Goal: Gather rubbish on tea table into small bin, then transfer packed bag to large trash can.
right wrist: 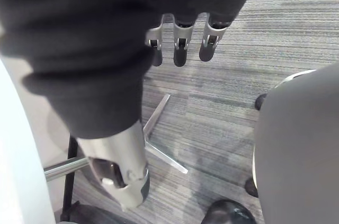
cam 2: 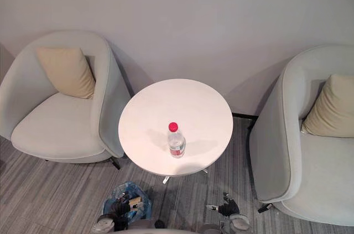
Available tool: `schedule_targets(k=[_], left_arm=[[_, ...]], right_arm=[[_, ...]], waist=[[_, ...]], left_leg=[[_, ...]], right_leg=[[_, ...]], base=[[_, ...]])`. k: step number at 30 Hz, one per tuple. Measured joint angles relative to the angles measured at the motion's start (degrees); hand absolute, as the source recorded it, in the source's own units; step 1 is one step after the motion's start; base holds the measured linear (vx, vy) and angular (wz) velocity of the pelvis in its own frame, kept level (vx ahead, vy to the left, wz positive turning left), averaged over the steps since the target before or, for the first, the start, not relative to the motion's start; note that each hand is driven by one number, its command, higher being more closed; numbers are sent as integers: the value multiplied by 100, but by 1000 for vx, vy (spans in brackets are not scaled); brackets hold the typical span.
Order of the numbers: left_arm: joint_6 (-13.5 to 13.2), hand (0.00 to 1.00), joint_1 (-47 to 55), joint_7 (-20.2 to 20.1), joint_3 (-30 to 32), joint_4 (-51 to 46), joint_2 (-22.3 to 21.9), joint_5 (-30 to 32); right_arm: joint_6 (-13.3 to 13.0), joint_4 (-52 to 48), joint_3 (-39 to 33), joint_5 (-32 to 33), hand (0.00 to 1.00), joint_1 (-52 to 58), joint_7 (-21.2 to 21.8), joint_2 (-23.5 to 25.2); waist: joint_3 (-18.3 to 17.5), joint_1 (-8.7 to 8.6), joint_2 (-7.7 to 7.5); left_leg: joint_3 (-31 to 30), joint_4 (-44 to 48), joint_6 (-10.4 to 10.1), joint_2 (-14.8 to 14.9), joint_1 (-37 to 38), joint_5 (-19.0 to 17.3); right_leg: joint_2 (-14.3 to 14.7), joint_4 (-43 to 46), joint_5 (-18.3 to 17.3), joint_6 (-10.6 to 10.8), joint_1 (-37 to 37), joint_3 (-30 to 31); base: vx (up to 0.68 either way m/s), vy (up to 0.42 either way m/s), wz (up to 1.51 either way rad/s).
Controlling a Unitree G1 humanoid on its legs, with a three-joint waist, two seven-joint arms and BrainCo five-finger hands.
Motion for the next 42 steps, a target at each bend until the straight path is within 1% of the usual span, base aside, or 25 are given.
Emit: schedule_targets(k=[2,3,4,5,6,7,8,9,10,11,12,13,15,19,23,27,30,31,33,42], left_arm=[[-4,0,-9,0,-4,56,33,2],[0,0,-10,-21,-15,73,79,9],[4,0,-10,-41,-15,83,168,63],[13,0,-10,-109,-12,86,322,72],[8,0,-11,-126,-10,91,432,78],[1,0,60,-120,-4,105,551,132],[1,0,108,-118,-3,146,602,165],[12,0,236,-124,-1,203,717,181],[12,0,276,-129,0,204,748,184],[13,0,296,-132,0,203,764,184],[12,0,328,-140,0,201,798,183],[10,0,334,-141,0,201,829,183],[3,0,333,-135,2,197,869,184],[-29,0,323,-132,3,161,874,185],[-28,0,431,-131,4,160,874,185],[-27,0,488,-131,4,156,874,185],[-27,0,558,-132,2,156,872,188],[-27,0,567,-131,2,156,872,190],[-28,0,614,-131,1,154,871,199],[-38,0,660,-132,-123,155,842,395]], right_arm=[[16,117,72,-11,0,-113,7,-35],[67,200,68,-36,0,-224,28,-95],[127,242,83,-113,0,-365,55,-284],[144,169,124,-133,0,-413,187,-671],[141,16,142,-127,0,-387,256,-917],[41,-304,124,-124,0,-248,224,-1157],[-19,-464,115,-125,0,-174,217,-1224],[-104,-773,93,34,0,-6,302,-1356],[-129,-1072,105,92,0,191,364,-1377],[-138,-1320,133,34,0,327,383,-1388],[-147,-1767,287,-120,0,550,372,-1442],[-179,-2157,395,-133,0,716,406,-1490],[-284,-2394,454,-228,0,810,472,-1509],[-361,-2555,479,-378,0,817,499,-1523],[-375,-2834,509,-448,0,823,508,-1598],[-388,-3051,646,-452,0,821,507,-1732],[-399,-3260,733,-465,0,813,507,-1738],[-400,-3309,738,-504,0,802,507,-1738],[-400,-3330,814,-555,0,706,505,-1739],[-516,-3340,1366,-625,0,214,500,-1719]], waist=[[-61,23,-30],[-76,22,-58],[-85,39,-97],[-96,102,-95],[-108,127,-99],[-142,136,-111],[-152,125,-122],[-207,99,-159],[-212,106,-168],[-214,103,-171],[-221,100,-178],[-225,90,-184],[-242,71,-211],[-274,26,-260],[-278,-37,-260],[-279,-33,-257],[-285,-33,-245],[-292,-28,-235],[-295,-34,-227],[-288,-9,-231]], left_leg=[[-17,-225,0,-17,60,119],[-26,-305,-5,-24,84,165],[-23,-396,-2,-27,120,203],[-21,-484,5,-36,180,237],[-56,-491,9,-46,184,242],[-82,-503,12,-53,163,245],[-82,-529,16,-54,164,253],[-80,-633,15,-58,169,293],[-79,-665,16,-58,167,299],[-76,-673,16,-60,164,299],[-53,-676,17,-62,160,299],[-44,-675,18,-67,160,299],[-43,-673,19,-74,169,298],[-42,-648,31,-87,169,303],[-56,-645,81,-113,186,339],[-120,-688,78,-122,198,407],[-171,-712,56,-123,198,432],[-179,-764,78,-123,202,476],[-185,-899,76,-131,246,564],[-355,-1066,120,-194,286,656]], right_leg=[[4,-74,31,16,9,-9],[4,-77,32,15,4,-10],[7,-89,42,17,-14,6],[9,-107,52,21,-9,29],[6,-135,59,25,-6,13],[5,-184,70,33,-7,7],[7,-202,79,34,-7,11],[21,-293,129,34,-21,33],[31,-341,156,29,-23,56],[35,-369,175,29,-21,74],[40,-387,189,27,-17,133],[38,-387,199,22,-20,167],[37,-392,218,26,-29,238],[27,-482,319,38,-9,291],[3,-481,344,65,-12,301],[0,-490,363,80,-9,290],[8,-501,379,84,-9,282],[10,-521,393,85,-9,275],[10,-571,424,98,-5,271],[-21,-693,455,115,93,123]], base=[[0,0,0],[-17,-32,0],[-25,-27,-4],[-33,-20,0],[-43,-5,6],[-28,2,9],[0,0,0],[27,-3,-8],[30,-4,-10],[34,3,-14],[33,10,-16],[28,13,-16],[-7,17,-13],[-46,18,-5],[-87,10,1],[-85,-7,5],[-68,-19,3],[-40,-16,2],[-18,-9,1],[7,-8,9]])
